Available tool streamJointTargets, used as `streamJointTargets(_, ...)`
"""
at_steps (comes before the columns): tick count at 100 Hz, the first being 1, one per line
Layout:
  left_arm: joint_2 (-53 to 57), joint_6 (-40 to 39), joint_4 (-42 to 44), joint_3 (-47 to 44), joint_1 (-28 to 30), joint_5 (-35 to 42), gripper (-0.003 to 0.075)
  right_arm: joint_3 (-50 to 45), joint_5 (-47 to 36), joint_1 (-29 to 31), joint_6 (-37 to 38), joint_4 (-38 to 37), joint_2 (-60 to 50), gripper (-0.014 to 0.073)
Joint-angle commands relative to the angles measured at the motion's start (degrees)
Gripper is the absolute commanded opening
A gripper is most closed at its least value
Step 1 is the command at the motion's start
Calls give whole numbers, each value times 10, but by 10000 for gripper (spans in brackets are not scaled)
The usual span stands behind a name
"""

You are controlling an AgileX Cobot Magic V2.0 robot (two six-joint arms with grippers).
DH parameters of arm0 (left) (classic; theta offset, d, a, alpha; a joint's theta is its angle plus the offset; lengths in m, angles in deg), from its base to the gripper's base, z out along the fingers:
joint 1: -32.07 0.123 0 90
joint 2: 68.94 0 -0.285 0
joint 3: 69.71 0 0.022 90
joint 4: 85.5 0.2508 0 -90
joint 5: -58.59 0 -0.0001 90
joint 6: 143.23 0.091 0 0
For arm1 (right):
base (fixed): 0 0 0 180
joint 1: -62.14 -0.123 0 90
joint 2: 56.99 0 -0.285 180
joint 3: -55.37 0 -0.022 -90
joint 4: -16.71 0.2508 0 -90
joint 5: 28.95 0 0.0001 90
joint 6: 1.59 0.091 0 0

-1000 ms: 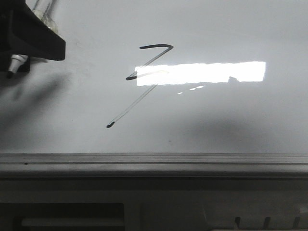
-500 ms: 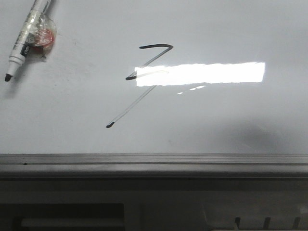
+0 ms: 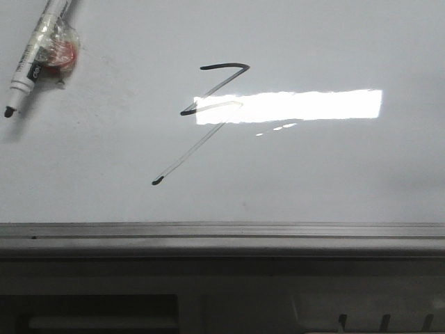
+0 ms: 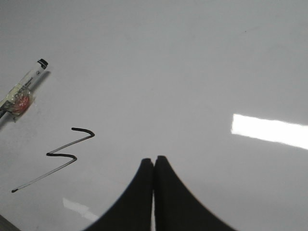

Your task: Write number 3 on whiteboard

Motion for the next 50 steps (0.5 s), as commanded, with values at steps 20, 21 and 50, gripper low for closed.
streamJointTargets(20, -5, -2, 0, 8, 0, 31, -21, 14, -50, 4, 0, -6, 2, -50)
streamJointTargets(21, -5, -2, 0, 8, 0, 31, -21, 14, -50, 4, 0, -6, 2, -50)
streamJointTargets(50, -3, -2, 0, 3, 0, 36, -21, 14, -50, 4, 0, -6, 2, -50)
